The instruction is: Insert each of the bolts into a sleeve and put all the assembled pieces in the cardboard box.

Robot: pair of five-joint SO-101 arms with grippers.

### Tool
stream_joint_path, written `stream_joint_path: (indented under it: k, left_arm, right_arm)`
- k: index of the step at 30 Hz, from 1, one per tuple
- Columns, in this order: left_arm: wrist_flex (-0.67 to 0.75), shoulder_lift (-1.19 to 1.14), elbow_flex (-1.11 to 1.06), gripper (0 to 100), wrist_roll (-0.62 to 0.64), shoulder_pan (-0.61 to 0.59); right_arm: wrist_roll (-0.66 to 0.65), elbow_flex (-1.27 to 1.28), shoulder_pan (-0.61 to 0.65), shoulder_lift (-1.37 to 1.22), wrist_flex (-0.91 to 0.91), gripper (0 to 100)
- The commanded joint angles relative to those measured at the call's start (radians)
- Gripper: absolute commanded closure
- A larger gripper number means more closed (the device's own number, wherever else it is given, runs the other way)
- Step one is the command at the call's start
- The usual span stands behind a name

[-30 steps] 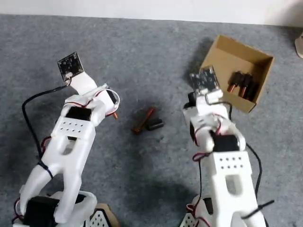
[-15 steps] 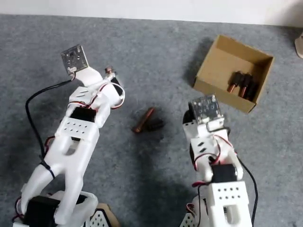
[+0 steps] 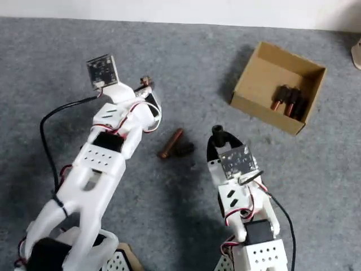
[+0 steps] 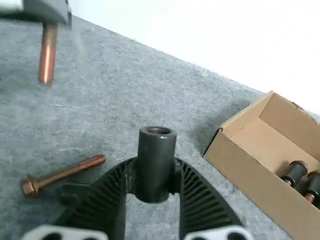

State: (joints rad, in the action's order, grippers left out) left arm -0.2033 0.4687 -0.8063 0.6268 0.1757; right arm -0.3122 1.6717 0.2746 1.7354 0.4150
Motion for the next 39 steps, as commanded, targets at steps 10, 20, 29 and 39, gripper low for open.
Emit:
stream_joint_path:
  k: [10,20,29,39]
  left_arm:
    - [0.049,0.395,-0.108,100,-0.005,0.120]
    - [0.049,0.446,-0.117,100,-0.003,0.120]
    - [0.051,0.452,-0.157,100,-0.003,0.243]
    - [0.052,0.447,-0.162,100,-0.005,0.305]
  right_arm:
    - [0.074,0.048,0.042,0.099,-0.031,99.4]
    - [0.072,0.048,0.151,0.101,0.019,99.4]
    - [0.072,0.048,0.179,0.101,0.025,99.4]
    - [0.072,0.048,0.180,0.101,0.067,99.4]
